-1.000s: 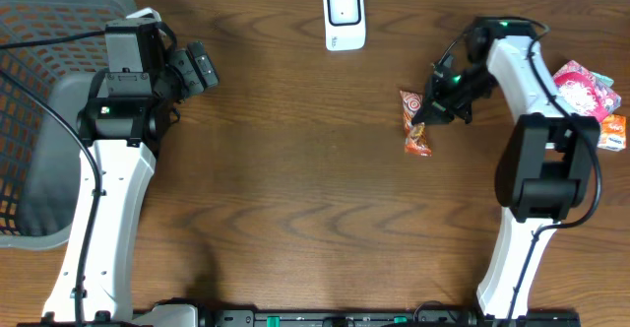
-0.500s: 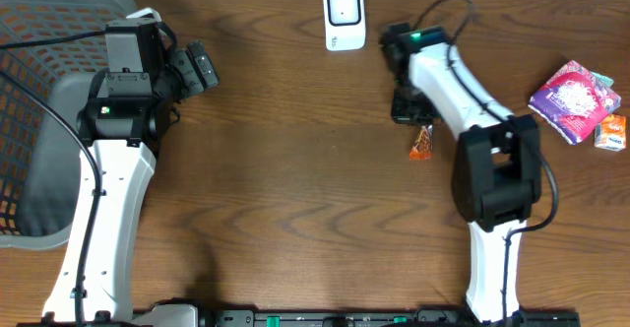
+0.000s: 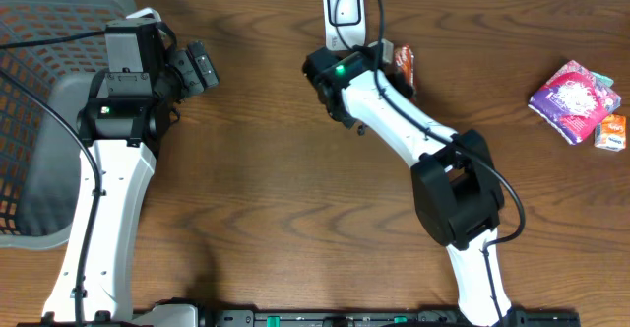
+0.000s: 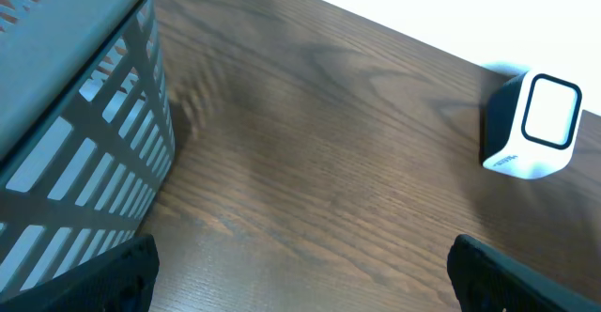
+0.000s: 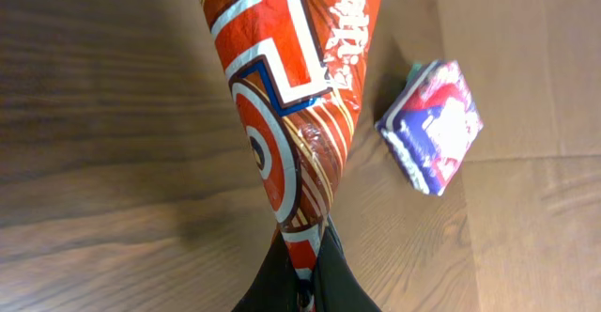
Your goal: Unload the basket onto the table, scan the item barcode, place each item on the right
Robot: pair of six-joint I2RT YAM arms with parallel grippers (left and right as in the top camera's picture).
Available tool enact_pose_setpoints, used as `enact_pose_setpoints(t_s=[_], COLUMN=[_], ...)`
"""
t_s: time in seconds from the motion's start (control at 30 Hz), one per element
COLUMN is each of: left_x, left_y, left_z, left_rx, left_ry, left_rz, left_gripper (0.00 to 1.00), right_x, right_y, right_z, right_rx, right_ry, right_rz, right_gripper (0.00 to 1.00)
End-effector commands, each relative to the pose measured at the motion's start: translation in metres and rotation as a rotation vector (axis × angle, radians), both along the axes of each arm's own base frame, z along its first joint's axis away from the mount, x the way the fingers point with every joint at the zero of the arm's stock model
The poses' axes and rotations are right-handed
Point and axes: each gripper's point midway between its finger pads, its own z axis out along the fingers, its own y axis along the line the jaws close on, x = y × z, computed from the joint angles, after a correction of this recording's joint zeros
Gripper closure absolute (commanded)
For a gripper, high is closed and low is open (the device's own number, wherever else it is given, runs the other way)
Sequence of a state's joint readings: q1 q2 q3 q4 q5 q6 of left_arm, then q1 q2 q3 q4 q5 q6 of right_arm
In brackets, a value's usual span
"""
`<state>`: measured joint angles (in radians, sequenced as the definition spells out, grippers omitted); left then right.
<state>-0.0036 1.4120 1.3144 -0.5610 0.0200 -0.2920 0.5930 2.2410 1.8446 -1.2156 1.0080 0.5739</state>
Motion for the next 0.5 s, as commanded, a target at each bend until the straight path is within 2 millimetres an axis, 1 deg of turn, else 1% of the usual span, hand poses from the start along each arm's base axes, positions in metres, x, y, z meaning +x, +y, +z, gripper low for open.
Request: enact_pose_setpoints(t_s=[0.0,0.27,0.33,0.47], left_x=[0.0022,0.0022,0.0022,0.0022], left_y=[0.001,0.001,0.001,0.001], left_z=[0.0032,0.0032,0.0032,0.0032], left_rx=[0.002,0.002,0.002,0.002], left_ry=[-0.007,-0.007,-0.007,-0.007], left_rz=[0.005,0.005,0.005,0.005], left_gripper=[0.02,0.02,0.02,0.02], right_x=[0.005,0.0035,0.0034,0.0023], right_y=[-0.003,-0.0024,-0.0024,-0.0014], right_z=[0.019,0.0162,0.0162,0.0159], right_rx=[-0.062,-0.05,-0.05,-0.052], right_ry=[-0.087,-0.072,-0.072,-0.066], right_rz=[-0.001,-0.002,-0.002,0.001], right_gripper=[0.99,0.99,0.97,0.98])
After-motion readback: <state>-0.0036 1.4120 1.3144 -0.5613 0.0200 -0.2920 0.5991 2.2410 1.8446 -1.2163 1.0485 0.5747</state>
